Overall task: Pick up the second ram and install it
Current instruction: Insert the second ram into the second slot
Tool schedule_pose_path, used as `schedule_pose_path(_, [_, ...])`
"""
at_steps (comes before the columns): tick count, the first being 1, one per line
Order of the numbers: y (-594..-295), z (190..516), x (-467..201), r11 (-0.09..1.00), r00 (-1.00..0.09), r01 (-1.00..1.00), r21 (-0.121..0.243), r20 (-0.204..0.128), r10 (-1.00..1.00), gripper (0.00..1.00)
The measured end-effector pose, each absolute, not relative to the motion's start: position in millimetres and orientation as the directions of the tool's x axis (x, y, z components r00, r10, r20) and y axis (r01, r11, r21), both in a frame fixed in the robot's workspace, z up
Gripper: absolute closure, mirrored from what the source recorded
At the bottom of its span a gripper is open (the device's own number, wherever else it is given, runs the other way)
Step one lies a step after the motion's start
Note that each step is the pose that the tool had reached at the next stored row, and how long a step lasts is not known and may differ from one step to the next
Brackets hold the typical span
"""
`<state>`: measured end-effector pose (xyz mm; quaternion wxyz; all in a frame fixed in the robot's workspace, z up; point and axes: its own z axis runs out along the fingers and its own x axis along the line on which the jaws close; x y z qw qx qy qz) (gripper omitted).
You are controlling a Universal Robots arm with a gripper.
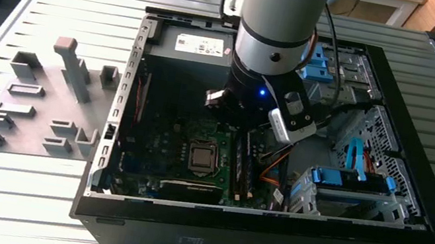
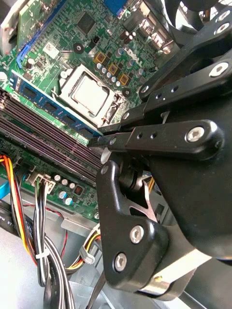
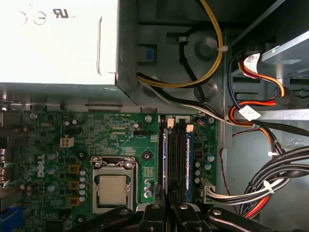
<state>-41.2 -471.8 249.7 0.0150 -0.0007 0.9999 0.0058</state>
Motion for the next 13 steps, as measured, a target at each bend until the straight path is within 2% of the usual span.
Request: schedule_pose_path(13, [-477.0,241.3,-36.4,1.0,-1.0,0.006,0.015,-0.03,0.006,0.86])
